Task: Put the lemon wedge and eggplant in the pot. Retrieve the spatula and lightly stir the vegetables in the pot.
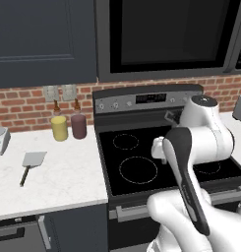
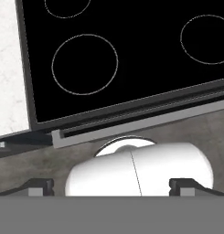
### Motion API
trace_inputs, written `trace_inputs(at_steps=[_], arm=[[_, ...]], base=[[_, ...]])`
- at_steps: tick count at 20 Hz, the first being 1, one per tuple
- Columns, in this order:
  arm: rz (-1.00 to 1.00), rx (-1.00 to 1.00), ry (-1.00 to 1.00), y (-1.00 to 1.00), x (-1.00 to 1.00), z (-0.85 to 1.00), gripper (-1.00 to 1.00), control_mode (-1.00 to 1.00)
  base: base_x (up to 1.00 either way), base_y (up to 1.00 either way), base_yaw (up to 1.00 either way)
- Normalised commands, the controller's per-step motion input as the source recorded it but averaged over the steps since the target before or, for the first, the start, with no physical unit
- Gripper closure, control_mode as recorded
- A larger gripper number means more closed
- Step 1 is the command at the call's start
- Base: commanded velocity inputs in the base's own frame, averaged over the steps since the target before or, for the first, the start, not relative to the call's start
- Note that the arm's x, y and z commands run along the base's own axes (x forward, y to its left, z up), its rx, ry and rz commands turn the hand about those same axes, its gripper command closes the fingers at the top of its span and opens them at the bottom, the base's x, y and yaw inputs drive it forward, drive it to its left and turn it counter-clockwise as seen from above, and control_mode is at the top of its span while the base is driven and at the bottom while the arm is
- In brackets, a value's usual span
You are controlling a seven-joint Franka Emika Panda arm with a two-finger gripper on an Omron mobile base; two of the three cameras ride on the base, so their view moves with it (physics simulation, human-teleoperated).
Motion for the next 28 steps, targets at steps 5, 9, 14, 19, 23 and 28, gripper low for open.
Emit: trace_inputs(at_steps=[5, 9, 14, 19, 23, 28], arm=[[0.0, 0.0, 0.0, 0.0, 0.0, 0.0, -1.0, 1.0], [0.0, 0.0, 0.0, 0.0, 0.0, 0.0, -1.0, 1.0], [0.0, 0.0, 0.0, 0.2, 0.02, 0.0, -1.0, -1.0], [0.0, 0.0, -0.01, 0.6, 0.0, -0.01, -1.0, -1.0], [0.0, 0.0, -0.04, 0.99, -0.03, -0.17, -1.0, -1.0], [0.0, -0.03, -0.02, 1.0, 0.07, -0.32, -1.0, -1.0]], base=[[-0.06, 0.86, 0.0], [0.04, 1.0, 0.0], [0.07, 0.59, 0.0], [0.0, 0.0, 0.0], [0.0, 0.0, 0.0], [0.0, 0.0, 0.0]])
